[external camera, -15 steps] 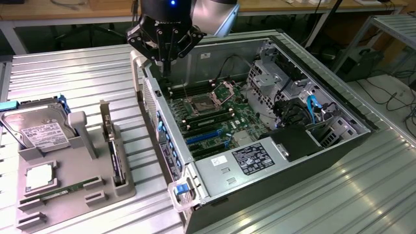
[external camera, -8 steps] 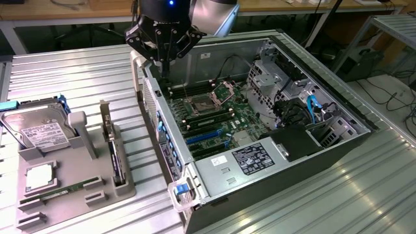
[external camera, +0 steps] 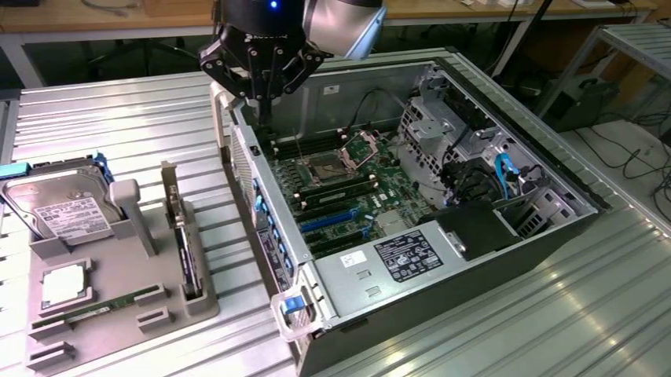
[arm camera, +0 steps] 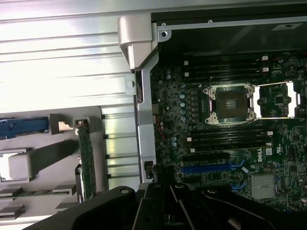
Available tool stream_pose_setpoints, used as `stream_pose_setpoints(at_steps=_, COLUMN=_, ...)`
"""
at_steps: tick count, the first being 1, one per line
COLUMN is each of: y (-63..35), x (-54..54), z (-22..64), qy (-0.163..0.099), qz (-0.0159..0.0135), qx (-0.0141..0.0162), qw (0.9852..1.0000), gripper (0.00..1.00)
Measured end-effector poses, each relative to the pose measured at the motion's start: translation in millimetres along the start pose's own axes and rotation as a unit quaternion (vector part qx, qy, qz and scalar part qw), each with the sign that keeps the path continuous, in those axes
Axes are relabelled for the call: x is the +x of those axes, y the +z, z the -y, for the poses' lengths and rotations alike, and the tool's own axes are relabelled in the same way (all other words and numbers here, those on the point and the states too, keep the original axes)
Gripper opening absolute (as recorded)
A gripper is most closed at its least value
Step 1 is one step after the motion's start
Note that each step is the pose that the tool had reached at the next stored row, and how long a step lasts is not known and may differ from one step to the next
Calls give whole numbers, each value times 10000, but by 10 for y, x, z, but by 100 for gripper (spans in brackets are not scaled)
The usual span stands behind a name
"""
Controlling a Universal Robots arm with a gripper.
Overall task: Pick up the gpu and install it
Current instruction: 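Reach for the gpu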
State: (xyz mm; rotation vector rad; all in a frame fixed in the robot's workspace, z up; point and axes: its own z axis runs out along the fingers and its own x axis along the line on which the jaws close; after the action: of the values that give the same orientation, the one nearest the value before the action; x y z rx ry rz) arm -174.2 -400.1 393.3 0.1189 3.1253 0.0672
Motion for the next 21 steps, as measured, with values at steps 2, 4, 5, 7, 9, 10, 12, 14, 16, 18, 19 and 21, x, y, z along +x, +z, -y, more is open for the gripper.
stream_pose_setpoints(at_steps=2, y=0, x=6, z=1, qy=0, qz=-2, qx=0, qw=10000, gripper=11)
stream_pose_setpoints(at_steps=4, y=0, x=12, z=3, qy=0, qz=-4, qx=0, qw=10000, gripper=11)
stream_pose_setpoints(at_steps=5, y=0, x=16, z=3, qy=0, qz=-5, qx=0, qw=10000, gripper=11)
stream_pose_setpoints(at_steps=7, y=-1, x=23, z=4, qy=0, qz=-6, qx=1, qw=10000, gripper=11)
stream_pose_setpoints(at_steps=9, y=0, x=31, z=6, qy=0, qz=-7, qx=0, qw=10000, gripper=11)
stream_pose_setpoints(at_steps=10, y=-1, x=36, z=7, qy=0, qz=-7, qx=0, qw=10000, gripper=11)
stream_pose_setpoints(at_steps=12, y=-1, x=43, z=8, qy=0, qz=-9, qx=1, qw=10000, gripper=11)
stream_pose_setpoints(at_steps=14, y=-1, x=51, z=10, qy=0, qz=-10, qx=1, qw=10000, gripper=11)
stream_pose_setpoints(at_steps=16, y=-1, x=62, z=12, qy=1, qz=-11, qx=1, qw=10000, gripper=11)
stream_pose_setpoints(at_steps=18, y=-1, x=72, z=14, qy=1, qz=-12, qx=1, qw=10000, gripper=11)
stream_pose_setpoints(at_steps=19, y=-1, x=77, z=15, qy=0, qz=-12, qx=1, qw=10000, gripper=11)
stream_pose_setpoints(at_steps=21, y=-2, x=88, z=16, qy=0, qz=-13, qx=1, qw=10000, gripper=11)
